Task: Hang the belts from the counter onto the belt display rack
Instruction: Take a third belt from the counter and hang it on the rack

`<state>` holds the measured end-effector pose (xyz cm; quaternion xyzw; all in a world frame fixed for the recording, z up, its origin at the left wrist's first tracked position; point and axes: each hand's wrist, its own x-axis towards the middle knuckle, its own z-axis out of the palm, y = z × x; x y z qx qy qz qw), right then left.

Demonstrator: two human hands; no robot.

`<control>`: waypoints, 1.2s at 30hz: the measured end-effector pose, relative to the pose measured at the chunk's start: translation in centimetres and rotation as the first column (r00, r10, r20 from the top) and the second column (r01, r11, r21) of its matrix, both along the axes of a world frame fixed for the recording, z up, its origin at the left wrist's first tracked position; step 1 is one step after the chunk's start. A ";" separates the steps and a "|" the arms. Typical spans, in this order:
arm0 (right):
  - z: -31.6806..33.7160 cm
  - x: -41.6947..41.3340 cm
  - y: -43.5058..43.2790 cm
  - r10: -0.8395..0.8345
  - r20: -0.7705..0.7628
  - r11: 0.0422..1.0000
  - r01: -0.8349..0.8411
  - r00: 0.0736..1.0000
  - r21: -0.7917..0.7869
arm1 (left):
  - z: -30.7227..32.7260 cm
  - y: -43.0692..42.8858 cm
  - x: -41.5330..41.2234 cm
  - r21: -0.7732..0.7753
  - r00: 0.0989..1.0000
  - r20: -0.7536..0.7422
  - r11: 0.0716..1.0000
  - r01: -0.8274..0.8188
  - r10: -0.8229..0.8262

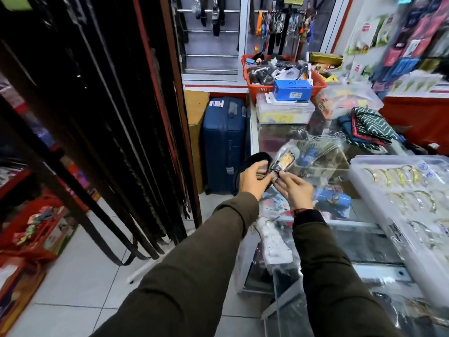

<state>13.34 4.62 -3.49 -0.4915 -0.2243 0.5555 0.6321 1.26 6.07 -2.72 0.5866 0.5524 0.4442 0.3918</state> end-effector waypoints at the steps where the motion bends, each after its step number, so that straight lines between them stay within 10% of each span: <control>1: 0.5 -0.5 -0.2 0.045 0.014 0.999 -0.046 0.999 0.014 | 0.0 -0.3 -0.9 -0.012 0.999 0.037 1.000 -0.016 0.016; 13: 5.6 -10.6 -2.5 0.253 0.479 0.885 -0.401 0.841 0.237 | 2.7 -5.2 -11.6 -0.050 0.926 0.243 0.957 -0.286 0.289; 20: 8.4 -14.8 -3.7 0.421 0.409 0.798 -0.545 0.810 0.258 | 6.2 -8.9 -16.1 0.057 0.887 0.068 0.885 -0.461 0.457; 36: 22.4 -21.5 -2.5 0.386 0.451 0.653 -0.584 0.805 0.482 | 20.5 -8.2 -22.2 0.215 0.771 0.566 0.850 -0.481 0.293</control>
